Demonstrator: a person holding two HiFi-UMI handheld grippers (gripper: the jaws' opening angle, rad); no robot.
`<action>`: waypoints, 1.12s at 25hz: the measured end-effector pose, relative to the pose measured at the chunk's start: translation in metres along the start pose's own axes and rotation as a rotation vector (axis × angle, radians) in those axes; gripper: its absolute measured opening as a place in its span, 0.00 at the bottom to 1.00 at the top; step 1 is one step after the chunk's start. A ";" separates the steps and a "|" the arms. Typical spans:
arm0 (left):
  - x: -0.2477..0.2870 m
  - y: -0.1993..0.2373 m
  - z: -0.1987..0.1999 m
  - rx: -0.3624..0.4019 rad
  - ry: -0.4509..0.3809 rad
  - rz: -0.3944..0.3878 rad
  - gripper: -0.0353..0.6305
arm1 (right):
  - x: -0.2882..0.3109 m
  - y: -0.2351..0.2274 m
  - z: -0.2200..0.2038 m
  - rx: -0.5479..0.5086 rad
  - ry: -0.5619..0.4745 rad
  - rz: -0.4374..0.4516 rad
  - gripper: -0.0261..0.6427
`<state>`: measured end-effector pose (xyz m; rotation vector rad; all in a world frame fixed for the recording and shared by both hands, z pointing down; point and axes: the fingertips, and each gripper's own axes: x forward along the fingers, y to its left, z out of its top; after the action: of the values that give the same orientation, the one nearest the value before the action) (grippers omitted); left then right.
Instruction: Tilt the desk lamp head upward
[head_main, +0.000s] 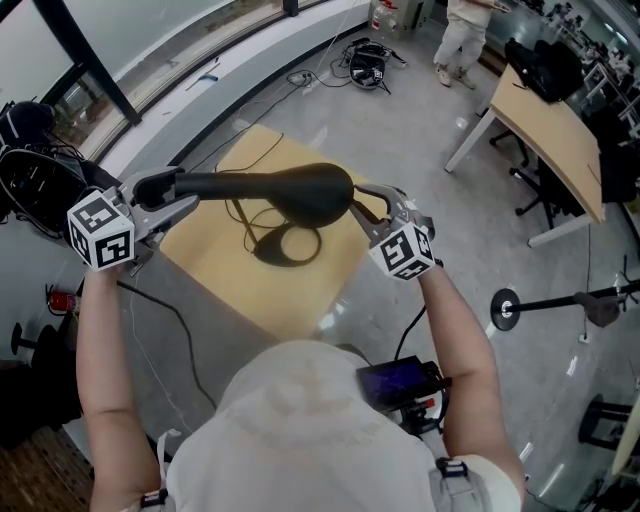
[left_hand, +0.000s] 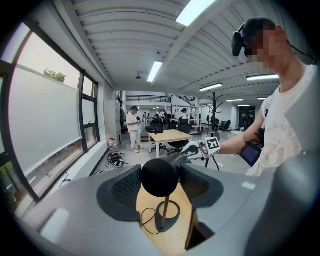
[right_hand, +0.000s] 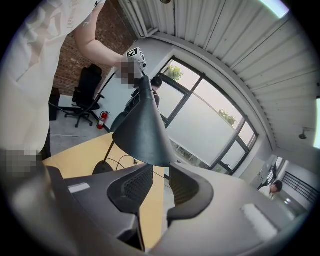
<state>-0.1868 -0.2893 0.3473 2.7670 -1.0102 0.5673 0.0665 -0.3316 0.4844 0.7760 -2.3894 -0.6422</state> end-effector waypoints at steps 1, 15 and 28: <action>-0.001 0.000 0.000 -0.001 -0.001 0.001 0.42 | 0.000 -0.001 0.001 -0.004 0.001 -0.003 0.20; -0.002 0.006 -0.011 0.030 0.024 0.007 0.42 | -0.004 -0.021 0.014 -0.030 -0.010 -0.056 0.19; -0.001 0.011 -0.013 0.355 0.133 0.059 0.43 | 0.001 -0.028 0.018 0.014 -0.028 -0.063 0.19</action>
<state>-0.1987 -0.2938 0.3587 2.9518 -1.0535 1.0149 0.0649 -0.3475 0.4552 0.8571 -2.4050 -0.6666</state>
